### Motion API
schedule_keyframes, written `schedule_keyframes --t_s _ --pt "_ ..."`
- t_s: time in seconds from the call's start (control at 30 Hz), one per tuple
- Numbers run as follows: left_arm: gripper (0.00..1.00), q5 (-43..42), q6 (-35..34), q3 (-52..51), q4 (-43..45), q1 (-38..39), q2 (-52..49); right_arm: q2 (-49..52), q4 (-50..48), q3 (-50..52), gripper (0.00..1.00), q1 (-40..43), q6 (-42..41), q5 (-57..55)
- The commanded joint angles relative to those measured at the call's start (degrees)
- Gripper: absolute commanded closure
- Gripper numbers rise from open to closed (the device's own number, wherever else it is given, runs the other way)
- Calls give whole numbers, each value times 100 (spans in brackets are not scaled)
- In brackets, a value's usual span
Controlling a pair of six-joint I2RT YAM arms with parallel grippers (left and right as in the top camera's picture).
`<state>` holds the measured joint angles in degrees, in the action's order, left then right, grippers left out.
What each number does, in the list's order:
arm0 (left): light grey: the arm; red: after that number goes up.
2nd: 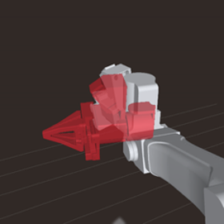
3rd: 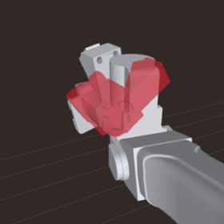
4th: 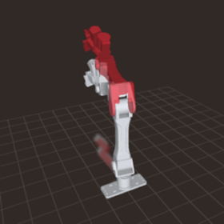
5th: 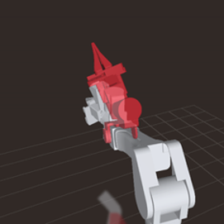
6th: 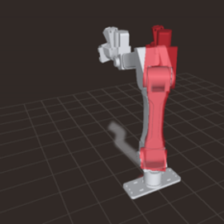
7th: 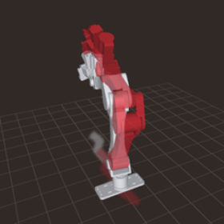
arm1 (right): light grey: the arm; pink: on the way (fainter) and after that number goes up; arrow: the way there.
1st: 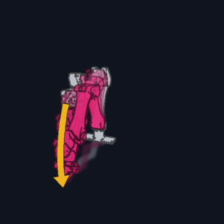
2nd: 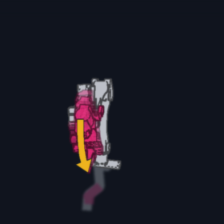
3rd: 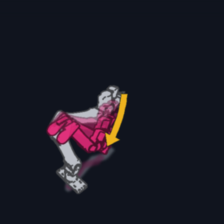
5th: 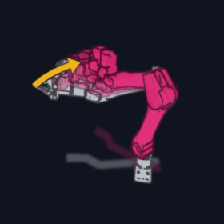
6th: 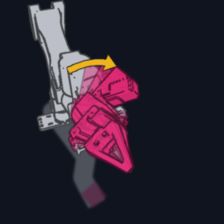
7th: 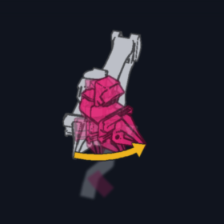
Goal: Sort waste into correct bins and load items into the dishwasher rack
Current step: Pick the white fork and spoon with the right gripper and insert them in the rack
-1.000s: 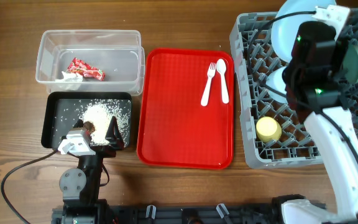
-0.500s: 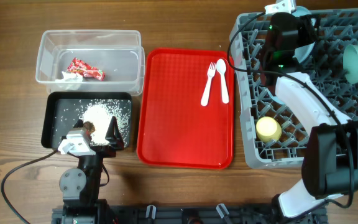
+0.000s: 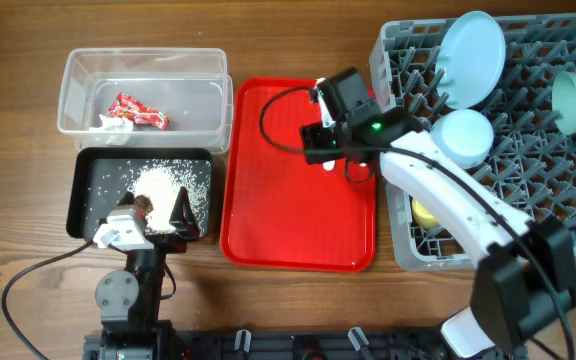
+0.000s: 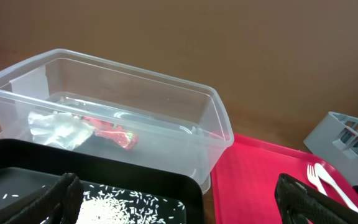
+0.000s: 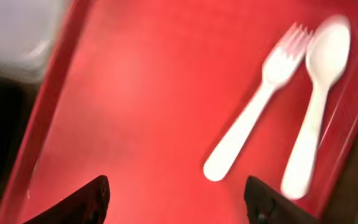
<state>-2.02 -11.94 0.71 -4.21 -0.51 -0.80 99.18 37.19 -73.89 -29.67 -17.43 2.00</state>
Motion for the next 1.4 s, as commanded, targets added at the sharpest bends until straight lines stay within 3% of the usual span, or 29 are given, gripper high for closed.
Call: schedule_keyframes --t_s 0.0,0.2,0.27,0.37,0.43,0.6,0.73,0.83,0.9,0.93,0.97,1.0,1.2,1.27,1.37 --pt "0 -7 -50 -37 -7 -46 42 568 -426 -83 29 111 -1397 -479" --pt "0 -7 -50 -37 -7 -46 42 1659 -894 -83 43 142 -1469 -992" --pt "0 -7 -50 -37 -7 -46 42 1843 -881 -83 53 142 -1469 -994" --pt "0 -7 -50 -37 -7 -46 42 1886 -833 -85 87 140 -1440 -970" --pt "0 -7 -50 -37 -7 -46 42 1698 -658 -85 96 140 -1440 -951" --pt "0 -7 -50 -37 -7 -46 42 -170 -302 -85 96 227 -892 -1161" --pt "0 -7 -50 -37 -7 -46 42 -1130 -273 -81 96 1172 527 -1486" --pt "0 -7 -50 -37 -7 -46 42 -610 -221 -61 96 1602 1147 -1480" --pt "0 -7 -50 -37 -7 -46 42 -280 -203 -61 96 1816 1095 -1659" --pt "0 -7 -50 -37 -7 -46 42 -208 -179 -61 82 1862 1381 -1287" --pt "0 -7 -50 -37 -7 -46 42 -212 -114 -63 60 1829 1838 -796" --pt "0 -7 -50 -37 -7 -46 42 -280 -39 -63 52 1707 1880 -706" --pt "0 -7 -50 -37 -7 -46 42 -216 -120 -61 46 339 1252 -822" --pt "0 -7 -50 -37 -7 -46 42 214 -385 -61 46 264 573 -1755" --pt "0 -7 -50 -37 -7 -46 42 1152 -1040 -61 46 385 564 -2175"
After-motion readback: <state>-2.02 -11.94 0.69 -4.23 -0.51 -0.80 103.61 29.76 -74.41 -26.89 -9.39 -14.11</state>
